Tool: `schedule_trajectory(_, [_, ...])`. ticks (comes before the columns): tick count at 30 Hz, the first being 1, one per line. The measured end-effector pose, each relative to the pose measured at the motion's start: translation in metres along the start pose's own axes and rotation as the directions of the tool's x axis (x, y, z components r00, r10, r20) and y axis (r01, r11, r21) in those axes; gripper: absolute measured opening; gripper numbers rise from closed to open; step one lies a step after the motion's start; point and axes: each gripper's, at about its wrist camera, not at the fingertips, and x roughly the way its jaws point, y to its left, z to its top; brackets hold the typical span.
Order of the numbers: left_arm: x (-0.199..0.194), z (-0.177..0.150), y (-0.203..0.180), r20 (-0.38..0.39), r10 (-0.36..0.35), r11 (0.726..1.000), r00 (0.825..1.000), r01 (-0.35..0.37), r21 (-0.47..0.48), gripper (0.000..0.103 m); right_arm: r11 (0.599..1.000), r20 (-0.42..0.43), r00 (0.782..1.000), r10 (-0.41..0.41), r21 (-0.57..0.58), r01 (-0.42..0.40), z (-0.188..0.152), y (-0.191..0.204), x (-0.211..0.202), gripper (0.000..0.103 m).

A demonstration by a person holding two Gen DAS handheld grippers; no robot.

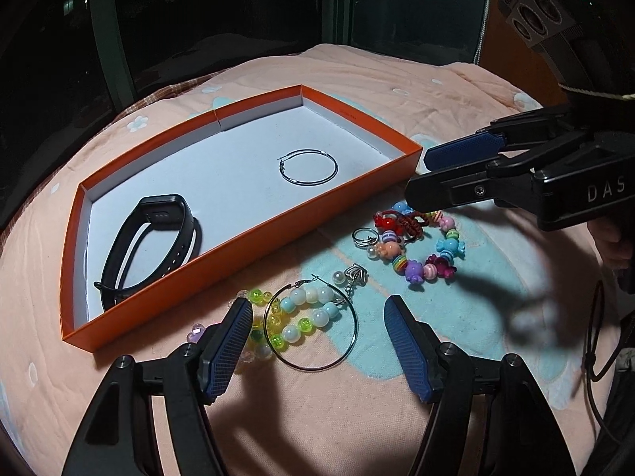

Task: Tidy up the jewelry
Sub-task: 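Release the watch band in the tray with the left gripper while the right releases the hoop there, then grasp the candy-bead bracelet with the right gripper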

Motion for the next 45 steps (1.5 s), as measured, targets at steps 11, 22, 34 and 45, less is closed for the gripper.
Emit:
schedule_trajectory(11, [0.005,-0.002,-0.003,0.020,0.057,0.998,0.998,-0.057,0.032,0.053,1.000,-0.033,0.999,0.000,0.006,0.000,-0.011,-0.004,0.008,0.061])
schedule_trajectory(22, [-0.029,-0.004,0.010,0.085,0.049,0.994,0.995,-0.041,-0.098,0.053,1.000,-0.034,0.999,0.010,-0.004,-0.010,-0.019,-0.002,0.004,0.061])
schedule_trajectory(34, [-0.062,-0.013,0.027,0.138,0.074,0.980,0.988,-0.047,-0.192,0.053,1.000,-0.010,1.000,0.007,0.030,-0.007,-0.024,-0.013,-0.002,0.043])
schedule_trajectory(45, [-0.058,-0.019,0.029,0.123,0.077,0.979,0.989,-0.051,-0.199,0.053,0.999,-0.025,1.000,0.003,0.055,-0.002,-0.020,-0.025,0.010,0.032])
